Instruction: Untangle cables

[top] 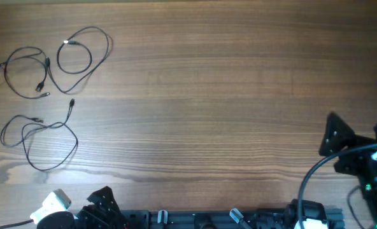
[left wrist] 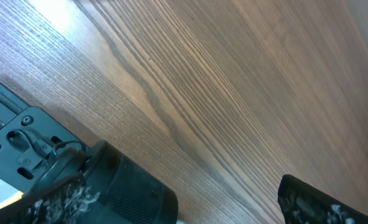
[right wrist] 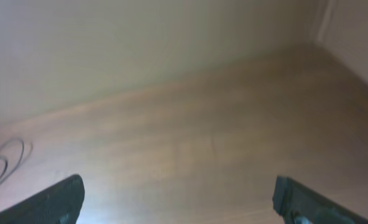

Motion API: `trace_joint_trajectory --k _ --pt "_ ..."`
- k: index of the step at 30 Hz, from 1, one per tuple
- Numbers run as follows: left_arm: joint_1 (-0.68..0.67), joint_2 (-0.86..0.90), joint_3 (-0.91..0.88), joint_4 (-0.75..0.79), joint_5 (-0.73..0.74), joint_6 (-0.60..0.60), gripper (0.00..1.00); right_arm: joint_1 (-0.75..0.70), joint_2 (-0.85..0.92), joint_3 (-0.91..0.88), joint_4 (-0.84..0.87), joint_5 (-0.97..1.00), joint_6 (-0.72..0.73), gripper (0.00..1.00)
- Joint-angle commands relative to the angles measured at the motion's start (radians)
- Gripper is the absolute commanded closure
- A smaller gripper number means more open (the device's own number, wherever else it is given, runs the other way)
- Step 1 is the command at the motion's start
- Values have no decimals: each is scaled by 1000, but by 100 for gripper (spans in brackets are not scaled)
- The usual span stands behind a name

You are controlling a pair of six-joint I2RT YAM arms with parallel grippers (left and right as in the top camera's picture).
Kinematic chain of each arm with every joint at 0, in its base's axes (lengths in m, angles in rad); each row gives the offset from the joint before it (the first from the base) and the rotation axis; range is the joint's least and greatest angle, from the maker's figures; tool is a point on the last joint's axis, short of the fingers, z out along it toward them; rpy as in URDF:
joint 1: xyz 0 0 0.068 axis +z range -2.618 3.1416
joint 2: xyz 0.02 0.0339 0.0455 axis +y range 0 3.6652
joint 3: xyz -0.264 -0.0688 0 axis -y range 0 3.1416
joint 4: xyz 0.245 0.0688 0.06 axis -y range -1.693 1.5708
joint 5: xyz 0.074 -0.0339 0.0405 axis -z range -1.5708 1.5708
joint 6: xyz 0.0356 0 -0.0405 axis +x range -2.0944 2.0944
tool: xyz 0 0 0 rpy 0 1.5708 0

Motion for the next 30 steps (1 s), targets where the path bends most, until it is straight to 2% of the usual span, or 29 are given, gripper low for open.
trace_joint_trajectory --k 1,6,9,14,22,30 --pt "-4 -5 -3 0 -17 -2 0 6 -177 -252 163 -16 -21 0" --pt "-4 -5 -3 0 -17 -2 0 6 -443 -649 497 -53 -21 0" --pt "-4 -5 -3 0 -17 -2 0 6 -544 -851 697 -114 -36 0" --pt "-4 -5 -3 0 -17 -2 0 14 -603 -1133 996 -156 -35 0" --pt "-4 -5 -3 0 -17 -2 0 48 -603 -1300 1118 -148 -50 0" --pt "-4 -5 -3 0 -17 -2 0 48 -603 -1309 1139 -116 -119 0"
